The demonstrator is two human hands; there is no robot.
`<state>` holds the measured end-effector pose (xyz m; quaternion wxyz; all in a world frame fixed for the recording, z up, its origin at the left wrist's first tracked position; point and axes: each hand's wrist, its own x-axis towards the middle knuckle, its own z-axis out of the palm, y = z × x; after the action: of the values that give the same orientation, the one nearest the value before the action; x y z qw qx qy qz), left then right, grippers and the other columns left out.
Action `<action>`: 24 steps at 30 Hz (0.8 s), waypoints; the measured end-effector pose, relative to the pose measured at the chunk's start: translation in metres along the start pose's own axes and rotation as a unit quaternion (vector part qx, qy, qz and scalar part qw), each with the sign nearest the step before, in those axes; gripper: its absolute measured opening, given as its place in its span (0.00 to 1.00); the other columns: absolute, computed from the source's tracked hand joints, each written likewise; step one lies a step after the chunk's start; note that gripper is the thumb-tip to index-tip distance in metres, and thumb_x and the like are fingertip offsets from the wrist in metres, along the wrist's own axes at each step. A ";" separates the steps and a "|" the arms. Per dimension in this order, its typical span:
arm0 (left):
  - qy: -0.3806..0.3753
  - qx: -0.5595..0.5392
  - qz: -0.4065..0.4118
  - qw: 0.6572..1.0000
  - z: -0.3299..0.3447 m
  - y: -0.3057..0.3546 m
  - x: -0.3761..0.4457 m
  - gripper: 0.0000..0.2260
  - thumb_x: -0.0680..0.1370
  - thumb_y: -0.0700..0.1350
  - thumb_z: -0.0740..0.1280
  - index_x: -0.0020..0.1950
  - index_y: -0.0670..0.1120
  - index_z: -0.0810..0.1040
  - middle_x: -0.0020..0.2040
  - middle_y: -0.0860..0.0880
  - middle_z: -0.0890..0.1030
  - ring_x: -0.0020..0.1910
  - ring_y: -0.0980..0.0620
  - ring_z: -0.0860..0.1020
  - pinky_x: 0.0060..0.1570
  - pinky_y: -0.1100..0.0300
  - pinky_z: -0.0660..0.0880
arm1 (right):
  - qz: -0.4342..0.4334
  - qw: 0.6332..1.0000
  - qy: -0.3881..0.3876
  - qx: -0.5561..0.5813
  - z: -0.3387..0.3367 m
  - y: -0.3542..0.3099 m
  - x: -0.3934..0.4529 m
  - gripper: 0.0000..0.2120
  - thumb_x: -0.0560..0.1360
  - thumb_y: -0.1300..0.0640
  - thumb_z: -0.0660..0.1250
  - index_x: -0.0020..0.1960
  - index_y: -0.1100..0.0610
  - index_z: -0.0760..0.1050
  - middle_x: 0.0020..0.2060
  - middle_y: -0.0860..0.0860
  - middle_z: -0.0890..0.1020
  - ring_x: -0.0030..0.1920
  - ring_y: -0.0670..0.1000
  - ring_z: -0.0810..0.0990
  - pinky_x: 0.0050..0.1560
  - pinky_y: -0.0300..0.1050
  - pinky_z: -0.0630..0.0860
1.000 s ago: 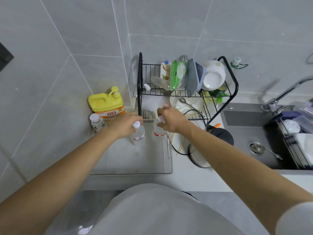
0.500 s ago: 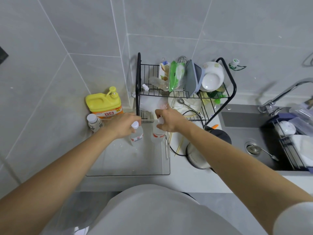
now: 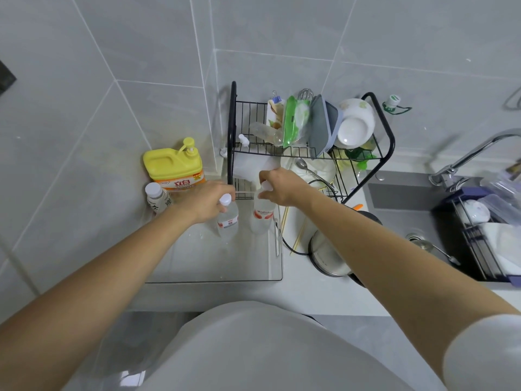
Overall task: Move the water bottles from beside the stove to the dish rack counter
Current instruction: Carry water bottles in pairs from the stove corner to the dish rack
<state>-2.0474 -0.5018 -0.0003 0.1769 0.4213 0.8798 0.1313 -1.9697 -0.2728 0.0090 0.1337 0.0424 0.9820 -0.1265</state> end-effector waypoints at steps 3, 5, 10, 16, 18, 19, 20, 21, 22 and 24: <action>0.004 -0.005 0.003 1.000 -0.001 -0.003 0.001 0.09 0.76 0.38 0.76 0.54 0.48 0.81 0.53 0.50 0.81 0.53 0.45 0.78 0.46 0.53 0.72 | -0.001 1.000 -0.001 0.002 0.001 0.000 0.001 0.18 0.80 0.48 0.71 0.64 0.57 0.75 0.57 0.59 0.81 0.57 0.61 0.80 0.56 0.56 0.79; 0.003 -0.008 0.002 1.000 -0.002 -0.003 0.000 0.09 0.76 0.39 0.76 0.53 0.48 0.81 0.53 0.50 0.81 0.53 0.46 0.78 0.47 0.53 0.73 | -0.012 1.000 -0.003 0.002 0.003 0.001 0.000 0.17 0.80 0.50 0.71 0.64 0.57 0.75 0.58 0.60 0.81 0.58 0.62 0.79 0.55 0.55 0.77; -0.001 -0.006 0.001 1.000 0.001 -0.002 -0.002 0.10 0.76 0.40 0.76 0.52 0.50 0.80 0.53 0.50 0.82 0.54 0.45 0.78 0.51 0.49 0.77 | -0.068 0.997 -0.018 -0.018 0.007 0.000 -0.010 0.14 0.79 0.54 0.72 0.62 0.56 0.75 0.54 0.56 0.79 0.58 0.61 0.77 0.58 0.53 0.71; -0.005 -0.005 0.004 1.000 0.001 -0.003 -0.004 0.10 0.76 0.39 0.76 0.53 0.49 0.80 0.54 0.49 0.83 0.55 0.44 0.79 0.52 0.48 0.78 | -0.125 0.990 -0.050 -0.030 0.009 -0.003 -0.022 0.16 0.74 0.69 0.70 0.58 0.54 0.78 0.54 0.51 0.71 0.49 0.60 0.81 0.48 0.57 0.77; -0.007 -0.004 0.001 1.000 0.001 -0.002 -0.004 0.10 0.76 0.39 0.76 0.53 0.49 0.80 0.55 0.49 0.82 0.55 0.43 0.79 0.53 0.46 0.78 | -0.118 0.991 -0.055 -0.023 0.008 -0.003 -0.023 0.17 0.73 0.68 0.70 0.58 0.53 0.77 0.54 0.48 0.68 0.48 0.60 0.81 0.49 0.58 0.78; -0.008 -0.002 0.000 1.000 0.001 -0.002 -0.005 0.10 0.76 0.39 0.76 0.54 0.50 0.80 0.55 0.48 0.82 0.55 0.43 0.79 0.53 0.46 0.78 | -0.109 0.992 -0.054 -0.017 0.008 -0.003 -0.023 0.17 0.74 0.63 0.72 0.60 0.53 0.76 0.54 0.48 0.67 0.49 0.59 0.80 0.50 0.56 0.78; -0.007 0.000 -0.002 1.000 0.001 -0.002 -0.005 0.10 0.76 0.39 0.76 0.54 0.50 0.80 0.55 0.48 0.82 0.55 0.43 0.79 0.54 0.46 0.78 | -0.095 0.994 -0.050 -0.010 0.008 -0.003 -0.023 0.18 0.75 0.57 0.74 0.62 0.52 0.75 0.54 0.49 0.68 0.50 0.59 0.79 0.51 0.54 0.77; -0.007 0.001 -0.003 1.000 0.001 -0.001 -0.005 0.10 0.76 0.40 0.76 0.54 0.50 0.80 0.56 0.49 0.82 0.55 0.44 0.79 0.54 0.46 0.78 | -0.077 0.996 -0.044 -0.008 0.009 -0.003 -0.022 0.20 0.75 0.49 0.75 0.64 0.51 0.74 0.54 0.50 0.69 0.52 0.59 0.78 0.52 0.53 0.77; -0.007 0.002 -0.004 1.000 0.001 -0.001 -0.006 0.10 0.76 0.40 0.76 0.54 0.50 0.80 0.56 0.49 0.82 0.55 0.44 0.79 0.54 0.46 0.78 | -0.057 0.998 -0.038 -0.017 0.009 -0.003 -0.021 0.22 0.76 0.42 0.74 0.64 0.51 0.74 0.54 0.52 0.71 0.53 0.60 0.77 0.52 0.52 0.76; -0.005 0.003 -0.005 1.000 0.001 0.000 -0.006 0.10 0.77 0.40 0.76 0.54 0.50 0.80 0.56 0.48 0.81 0.55 0.44 0.79 0.53 0.47 0.78 | -0.026 0.998 -0.025 -0.043 0.010 -0.001 -0.020 0.25 0.78 0.35 0.69 0.63 0.54 0.75 0.56 0.58 0.77 0.54 0.61 0.77 0.49 0.51 0.74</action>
<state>-2.0435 -0.5069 -0.0005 0.1811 0.4183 0.8811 0.1260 -1.9478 -0.2773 0.0055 0.1565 0.0082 0.9837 -0.0881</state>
